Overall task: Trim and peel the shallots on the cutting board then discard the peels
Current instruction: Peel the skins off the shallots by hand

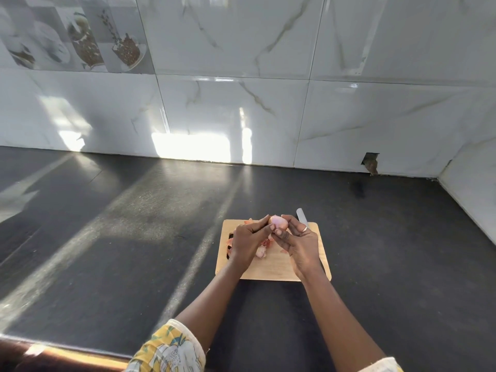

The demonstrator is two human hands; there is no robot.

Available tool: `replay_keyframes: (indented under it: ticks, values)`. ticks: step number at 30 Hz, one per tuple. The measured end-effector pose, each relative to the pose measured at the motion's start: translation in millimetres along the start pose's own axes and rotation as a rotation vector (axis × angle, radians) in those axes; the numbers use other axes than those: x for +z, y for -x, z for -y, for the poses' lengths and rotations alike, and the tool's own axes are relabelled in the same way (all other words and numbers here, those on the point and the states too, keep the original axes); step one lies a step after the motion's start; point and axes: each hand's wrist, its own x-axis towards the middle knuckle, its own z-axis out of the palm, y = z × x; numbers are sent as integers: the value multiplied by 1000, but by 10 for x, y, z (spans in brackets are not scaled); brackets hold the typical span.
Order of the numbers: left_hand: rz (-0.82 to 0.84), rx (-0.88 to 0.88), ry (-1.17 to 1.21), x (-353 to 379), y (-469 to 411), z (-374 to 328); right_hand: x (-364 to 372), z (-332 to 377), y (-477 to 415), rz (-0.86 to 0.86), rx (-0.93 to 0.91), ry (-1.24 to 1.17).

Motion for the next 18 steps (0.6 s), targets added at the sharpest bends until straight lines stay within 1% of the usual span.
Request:
replay_keyframes:
  ticks: [4,11,16,18]
  values:
    - [-18,-10,10,-9,1,21,13,-1,9,-15,7,-6]
    - [-85,85,-336,66,3,-45,27,-28,13,-37,-21,16]
    - [-142,136,-386,81,15,-54,33,-14,22,-16,-28,5]
    - [-153,131,-397,68,8,-29,31,-13,18,-20,-20,2]
